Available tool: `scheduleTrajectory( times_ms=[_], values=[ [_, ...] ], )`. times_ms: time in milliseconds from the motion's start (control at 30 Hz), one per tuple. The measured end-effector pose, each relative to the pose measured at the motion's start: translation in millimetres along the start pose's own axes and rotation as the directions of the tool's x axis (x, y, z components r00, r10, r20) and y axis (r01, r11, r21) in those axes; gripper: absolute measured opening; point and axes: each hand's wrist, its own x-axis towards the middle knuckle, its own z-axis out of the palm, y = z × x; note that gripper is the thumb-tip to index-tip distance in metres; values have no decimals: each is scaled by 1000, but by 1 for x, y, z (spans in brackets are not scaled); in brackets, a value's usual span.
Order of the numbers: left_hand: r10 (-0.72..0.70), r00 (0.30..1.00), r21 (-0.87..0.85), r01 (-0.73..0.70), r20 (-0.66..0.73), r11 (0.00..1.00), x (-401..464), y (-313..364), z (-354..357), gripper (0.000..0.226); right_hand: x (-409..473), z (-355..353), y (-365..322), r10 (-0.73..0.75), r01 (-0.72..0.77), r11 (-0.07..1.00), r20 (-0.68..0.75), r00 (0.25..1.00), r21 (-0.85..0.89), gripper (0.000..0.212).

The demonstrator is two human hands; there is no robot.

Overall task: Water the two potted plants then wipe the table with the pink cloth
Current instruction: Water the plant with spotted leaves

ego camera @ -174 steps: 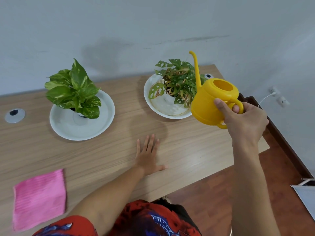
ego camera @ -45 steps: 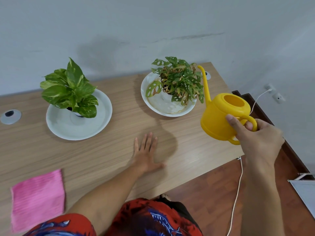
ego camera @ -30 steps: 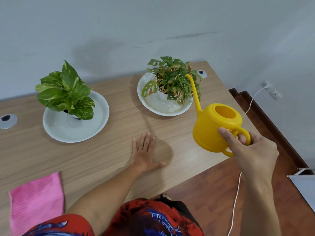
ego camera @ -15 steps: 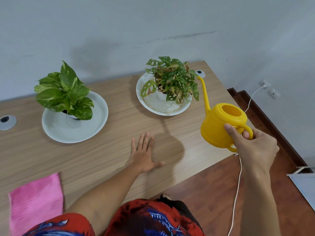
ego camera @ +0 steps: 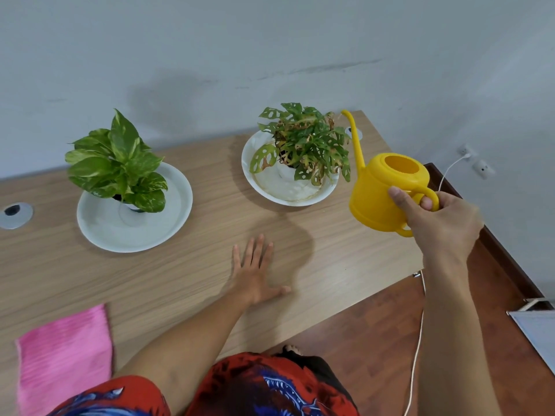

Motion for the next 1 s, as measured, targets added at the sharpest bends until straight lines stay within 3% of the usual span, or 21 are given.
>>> scheduleTrajectory(
  times_ms=[633,1000],
  values=[
    [26,999,-24,-27,-31,999,6,-3,6,123,-39,15,-8,-117,113,993,132,984,40,63],
    [-38,962,-169,-9,-271,986,-6,-32,9,112,-88,39,15,-125,93,980,183,975,174,64]
  ],
)
